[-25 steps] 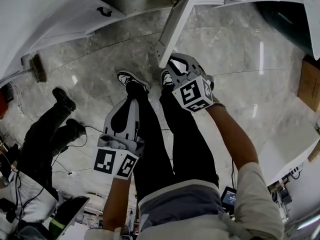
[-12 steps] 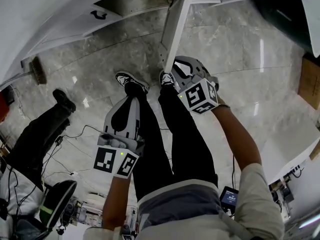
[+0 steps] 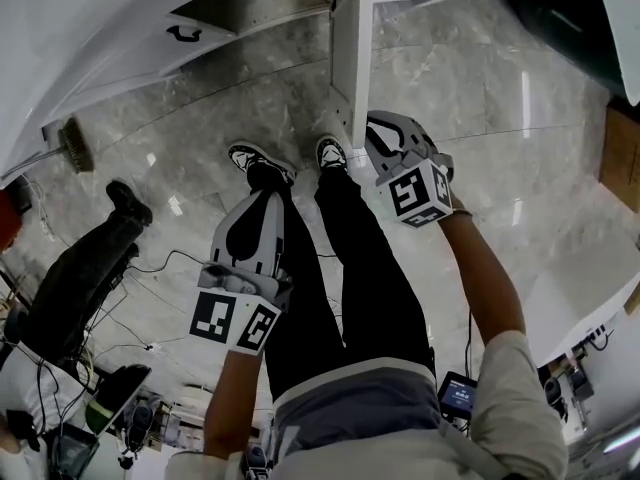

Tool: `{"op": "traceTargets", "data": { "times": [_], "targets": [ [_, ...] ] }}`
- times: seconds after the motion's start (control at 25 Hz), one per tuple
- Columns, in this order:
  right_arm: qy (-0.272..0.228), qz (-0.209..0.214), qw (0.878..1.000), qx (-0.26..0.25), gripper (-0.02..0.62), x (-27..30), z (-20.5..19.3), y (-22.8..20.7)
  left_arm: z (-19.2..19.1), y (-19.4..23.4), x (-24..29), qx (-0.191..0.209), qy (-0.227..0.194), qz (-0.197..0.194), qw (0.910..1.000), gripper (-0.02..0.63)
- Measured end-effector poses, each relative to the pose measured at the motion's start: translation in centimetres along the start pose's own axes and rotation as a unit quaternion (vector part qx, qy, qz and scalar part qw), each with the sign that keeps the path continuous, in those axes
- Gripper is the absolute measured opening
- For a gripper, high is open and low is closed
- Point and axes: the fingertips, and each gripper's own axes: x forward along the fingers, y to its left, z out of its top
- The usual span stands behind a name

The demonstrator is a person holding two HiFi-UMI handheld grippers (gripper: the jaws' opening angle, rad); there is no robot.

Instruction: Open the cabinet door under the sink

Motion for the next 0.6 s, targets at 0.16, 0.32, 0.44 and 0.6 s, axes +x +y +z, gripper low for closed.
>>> {"op": "traceTargets", "data": {
  "times": [0.16, 0.32, 0.44, 0.6],
  "targets": [
    [0.004, -0.008, 1.0, -0.006, 0.046, -0.9, -1.0, -0.8, -0.1, -0.7, 0.4, 0.004, 0.0, -0.003, 1.0, 0.002],
    [0.01, -0.019, 1.0, -0.001, 0.046, -1.8, -2.3, -2.0, -0.1, -1.1, 0.5, 0.007, -0.001, 0.0, 1.0, 0.002],
    [0.018, -0.024, 0.999, -0.011, 0.046, -2.5, -3.2, -2.9, -0.2, -1.3, 0.3, 0.007, -0.003, 0.005, 1.0, 0.002],
    [0.03, -0.037, 0.999, -0.018, 0.046, -3.3, -4.3, -4.2, -0.2, -1.8, -0.1, 0.011, -0.004, 0.011, 0.9999, 0.002]
  ]
}}
